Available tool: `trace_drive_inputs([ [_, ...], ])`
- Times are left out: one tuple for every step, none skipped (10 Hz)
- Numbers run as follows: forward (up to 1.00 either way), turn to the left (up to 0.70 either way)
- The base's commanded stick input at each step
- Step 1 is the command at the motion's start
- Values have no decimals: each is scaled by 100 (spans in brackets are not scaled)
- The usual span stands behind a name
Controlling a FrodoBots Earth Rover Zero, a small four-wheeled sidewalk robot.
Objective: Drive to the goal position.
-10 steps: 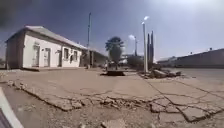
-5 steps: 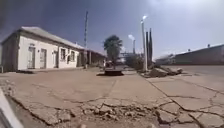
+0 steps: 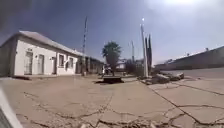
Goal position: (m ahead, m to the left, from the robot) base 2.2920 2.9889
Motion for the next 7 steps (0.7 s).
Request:
trace_drive_inputs([
  [70, 0],
  [70, 0],
  [70, 0],
  [70, 0],
  [70, 0],
  [70, 0],
  [70, 0],
])
